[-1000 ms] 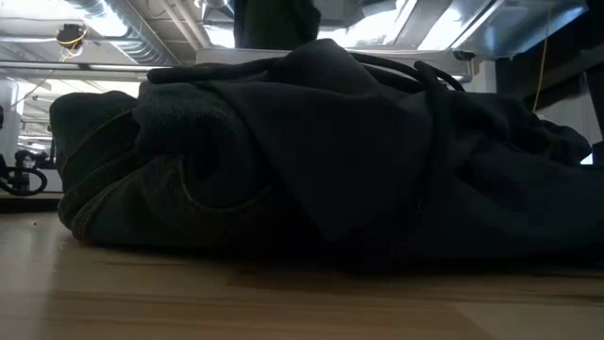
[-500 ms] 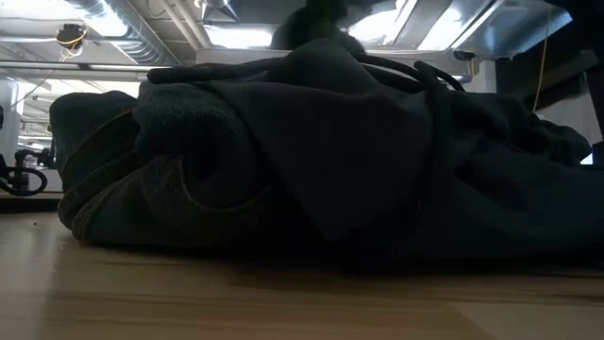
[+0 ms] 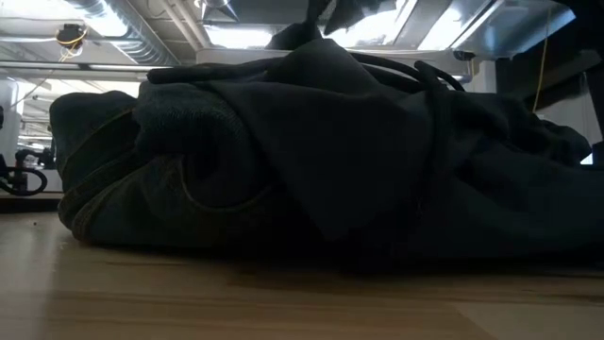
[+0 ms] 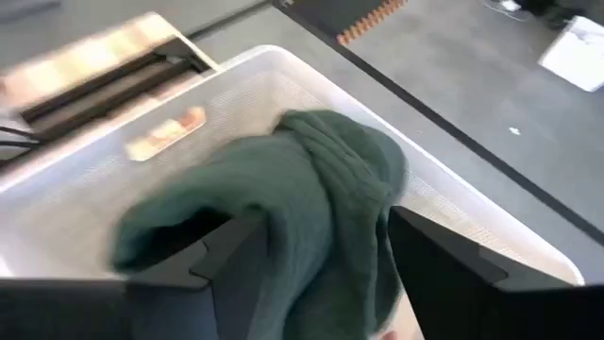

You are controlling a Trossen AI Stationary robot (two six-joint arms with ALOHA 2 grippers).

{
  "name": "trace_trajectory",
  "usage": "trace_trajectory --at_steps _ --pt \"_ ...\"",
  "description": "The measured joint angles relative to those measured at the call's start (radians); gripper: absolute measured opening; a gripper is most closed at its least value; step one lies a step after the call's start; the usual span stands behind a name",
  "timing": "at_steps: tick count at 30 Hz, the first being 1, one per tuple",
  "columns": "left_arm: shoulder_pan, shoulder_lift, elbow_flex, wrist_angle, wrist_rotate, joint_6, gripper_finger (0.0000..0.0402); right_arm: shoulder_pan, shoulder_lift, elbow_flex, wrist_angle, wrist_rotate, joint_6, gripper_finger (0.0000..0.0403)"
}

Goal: Sort clothes
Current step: Put the dark green shirt into the white bin, then put the black shorts into the white bin

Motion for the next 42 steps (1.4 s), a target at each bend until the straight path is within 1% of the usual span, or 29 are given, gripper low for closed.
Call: trace_trajectory --at_steps 5,8,10,14,17,21,25,28,31,37,42 --pt "0.000 0.000 0.000 0.003 0.000 0.003 0.0182 0.073 -0.043 -0.011 -0.011 -0.002 0.020 0.0234" --pt "0.000 0.000 0.000 0.003 0.000 0.003 0.0182 0.133 -0.052 -0.011 -0.018 0.025 0.032 0.0234" --pt "0.000 0.000 0.000 0.002 0.000 0.003 0.0182 0.181 -0.053 -0.011 -0.024 0.021 0.031 0.0234" --pt "0.000 0.000 0.000 0.003 0.000 0.000 0.0182 0.294 -0.039 -0.024 -0.035 -0.048 0.027 0.0234" --pt "0.000 0.000 0.000 0.002 0.000 0.000 0.0182 0.385 -0.038 -0.071 -0.026 -0.064 0.058 0.0234" --pt "0.000 0.000 0.000 0.003 0.000 -0.007 0.0182 0.496 -0.038 -0.146 -0.032 -0.039 0.139 0.0234" --pt "0.000 0.000 0.000 0.002 0.000 -0.012 0.0182 0.580 -0.038 -0.256 -0.011 -0.027 0.229 0.0234" --pt "0.000 0.000 0.000 0.002 0.000 -0.013 0.0182 0.621 -0.038 -0.352 0.002 -0.022 0.277 0.0234" --pt "0.000 0.000 0.000 0.002 0.000 -0.015 0.0182 0.650 -0.037 -0.441 0.034 -0.022 0.289 0.0234" --pt "0.000 0.000 0.000 0.002 0.000 -0.016 0.0182 0.688 -0.037 -0.586 0.169 -0.011 0.229 0.0234" --pt "0.000 0.000 0.000 0.002 0.000 -0.016 0.0182 0.684 -0.036 -0.676 0.244 -0.008 0.225 0.0234"
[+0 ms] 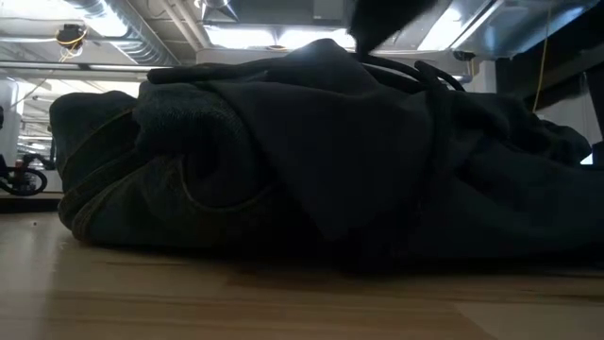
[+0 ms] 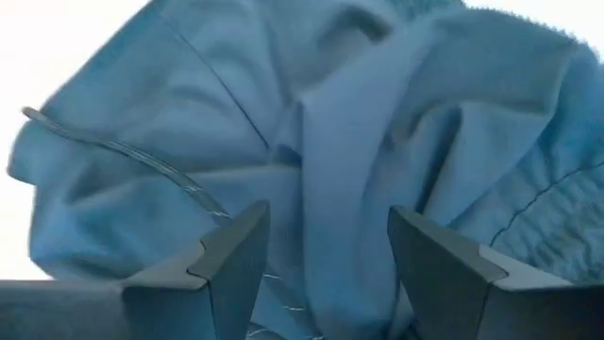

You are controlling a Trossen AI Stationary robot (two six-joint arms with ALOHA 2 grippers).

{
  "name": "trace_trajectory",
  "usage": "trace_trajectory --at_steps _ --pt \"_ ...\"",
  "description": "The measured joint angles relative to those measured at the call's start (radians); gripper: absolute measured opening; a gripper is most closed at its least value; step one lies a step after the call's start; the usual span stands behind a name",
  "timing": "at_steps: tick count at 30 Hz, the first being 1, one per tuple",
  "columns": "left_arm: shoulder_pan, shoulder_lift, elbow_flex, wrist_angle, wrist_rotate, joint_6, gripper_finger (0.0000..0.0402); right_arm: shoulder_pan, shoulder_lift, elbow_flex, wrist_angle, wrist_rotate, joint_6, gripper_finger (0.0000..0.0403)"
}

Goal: Sort clothes
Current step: Put the black shorts into the white bin

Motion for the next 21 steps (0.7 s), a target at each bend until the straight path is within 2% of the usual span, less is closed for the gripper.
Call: trace_trajectory --at_steps 5,16,18,21 --pt "0.000 0.000 0.000 -0.001 0.000 0.000 0.0182 -0.022 0.000 -0.085 0.029 0.005 0.000 0.0234" --pt "0.000 0.000 0.000 0.000 0.000 0.007 0.0182 -0.101 0.000 -0.184 0.156 0.010 0.003 0.0233" --pt "0.000 0.000 0.000 0.000 0.000 0.007 0.0182 -0.112 -0.001 -0.191 0.164 -0.003 0.004 0.0221" --pt "0.000 0.000 0.000 0.000 0.000 0.007 0.0182 -0.116 -0.002 -0.192 0.164 -0.003 0.006 0.0178"
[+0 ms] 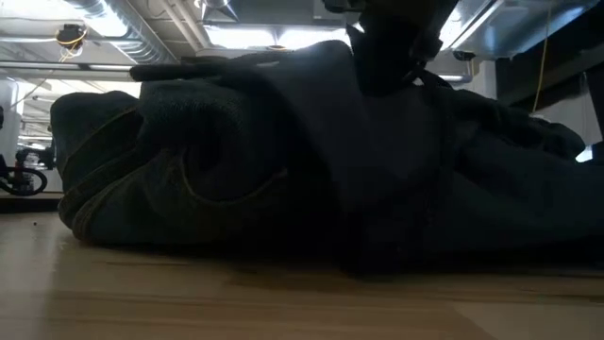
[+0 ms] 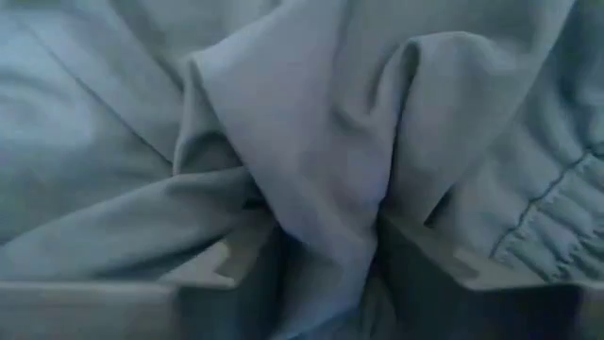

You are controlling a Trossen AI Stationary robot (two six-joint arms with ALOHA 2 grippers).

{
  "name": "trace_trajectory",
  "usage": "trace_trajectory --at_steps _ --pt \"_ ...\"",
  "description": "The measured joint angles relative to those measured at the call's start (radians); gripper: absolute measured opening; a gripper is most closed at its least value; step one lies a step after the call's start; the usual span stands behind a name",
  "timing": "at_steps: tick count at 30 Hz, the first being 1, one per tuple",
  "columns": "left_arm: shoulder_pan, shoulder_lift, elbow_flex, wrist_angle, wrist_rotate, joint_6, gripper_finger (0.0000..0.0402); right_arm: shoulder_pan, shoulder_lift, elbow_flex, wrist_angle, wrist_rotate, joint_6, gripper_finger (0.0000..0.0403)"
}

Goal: Sort clothes
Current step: Put the black shorts into the white bin

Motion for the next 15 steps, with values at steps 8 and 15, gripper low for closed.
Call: trace_trajectory --at_steps 8,15 --pt "0.000 0.000 0.000 0.000 0.000 0.000 0.0182 -0.002 0.000 0.000 -0.007 0.000 0.016 0.0020" --pt "0.000 0.000 0.000 0.000 0.000 0.000 0.0182 -0.001 0.000 0.057 -0.037 0.023 0.048 0.0042"
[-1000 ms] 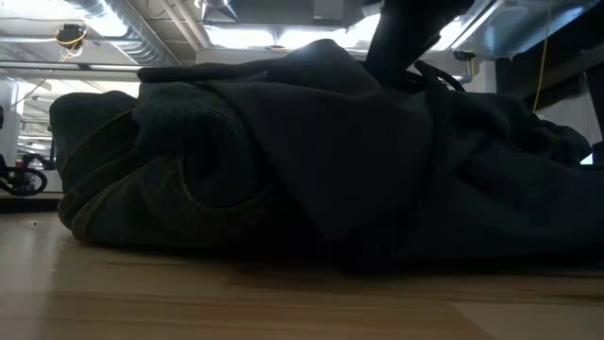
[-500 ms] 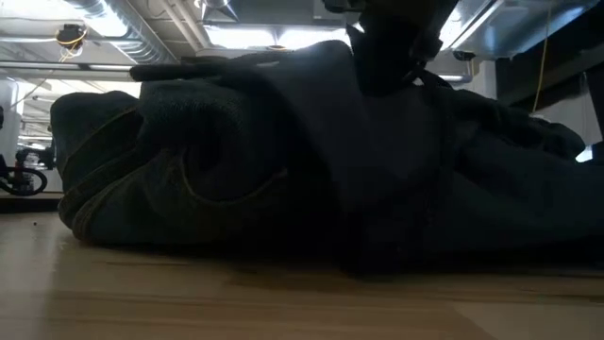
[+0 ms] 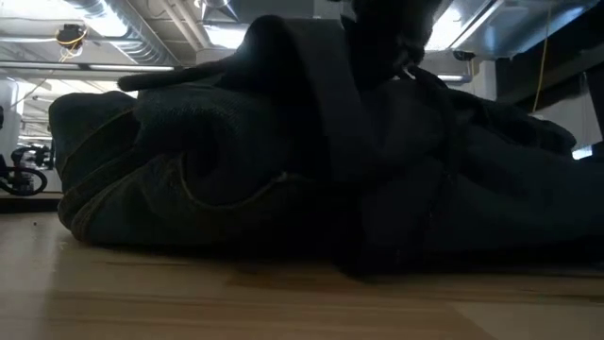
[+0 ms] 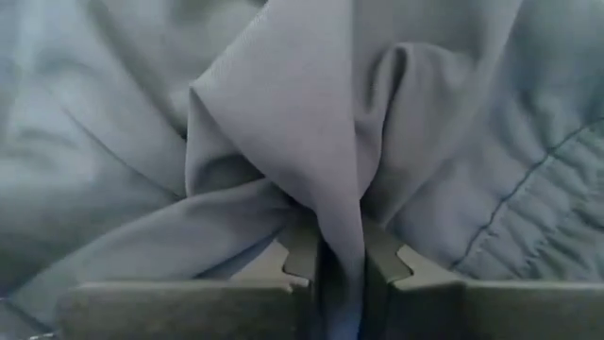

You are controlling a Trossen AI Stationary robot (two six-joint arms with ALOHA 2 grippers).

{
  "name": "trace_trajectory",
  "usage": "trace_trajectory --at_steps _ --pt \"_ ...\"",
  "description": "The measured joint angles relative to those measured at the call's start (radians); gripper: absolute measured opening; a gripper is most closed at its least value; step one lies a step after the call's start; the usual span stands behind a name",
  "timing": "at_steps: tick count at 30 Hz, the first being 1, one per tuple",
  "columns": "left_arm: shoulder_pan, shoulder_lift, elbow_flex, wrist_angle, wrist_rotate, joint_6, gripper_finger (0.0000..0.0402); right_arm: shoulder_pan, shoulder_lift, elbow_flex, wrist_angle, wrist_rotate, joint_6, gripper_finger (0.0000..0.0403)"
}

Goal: Sort clothes
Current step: Put the black shorts into the white bin

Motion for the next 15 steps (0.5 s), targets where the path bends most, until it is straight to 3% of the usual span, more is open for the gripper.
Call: trace_trajectory --at_steps 4,15 --pt "0.000 0.000 0.000 0.000 0.000 0.000 0.0182 0.000 0.000 0.068 -0.031 0.003 -0.013 0.0017" --pt "0.000 0.000 0.000 -0.005 0.000 0.000 0.0182 0.000 0.000 0.267 -0.112 0.044 -0.051 0.0020"
